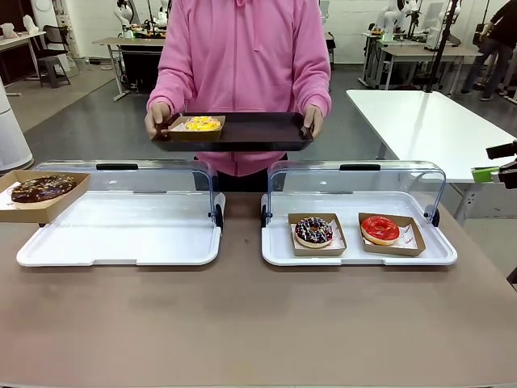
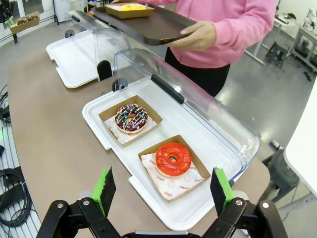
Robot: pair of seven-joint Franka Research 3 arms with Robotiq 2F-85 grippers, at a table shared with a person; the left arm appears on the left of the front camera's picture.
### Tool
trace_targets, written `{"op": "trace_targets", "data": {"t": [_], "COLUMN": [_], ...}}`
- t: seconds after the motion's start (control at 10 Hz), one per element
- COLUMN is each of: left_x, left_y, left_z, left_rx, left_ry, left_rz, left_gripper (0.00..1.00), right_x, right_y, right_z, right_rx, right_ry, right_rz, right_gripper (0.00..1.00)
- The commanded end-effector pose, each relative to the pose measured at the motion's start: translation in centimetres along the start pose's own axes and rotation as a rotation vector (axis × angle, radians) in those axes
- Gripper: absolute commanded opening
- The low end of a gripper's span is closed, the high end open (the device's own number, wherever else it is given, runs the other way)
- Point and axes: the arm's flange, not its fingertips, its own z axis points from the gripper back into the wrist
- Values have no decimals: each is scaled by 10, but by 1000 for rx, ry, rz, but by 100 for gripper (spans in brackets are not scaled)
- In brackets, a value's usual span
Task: Provide the desired donut to the person.
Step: Place the picked Paper togo box onto the Handle tray extended by the person.
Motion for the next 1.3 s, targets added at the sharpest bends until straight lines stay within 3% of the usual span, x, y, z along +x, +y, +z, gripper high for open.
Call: {"op": "trace_targets", "data": {"t": [0.0,1.2], "left_x": [0,0], "left_y": [1,0], "left_z": [1,0], "left_rx": [17,0], "left_ry": [14,0], "left_rz": [12,0], "left_gripper": [0,1], "right_x": [-1,-1], "right_y": [-2,-2], "right_z": [-4,-4], "right_rx": [10,10], "right_ry": [-27,-27], "right_rz": [3,3], "right_gripper": [100,100]}}
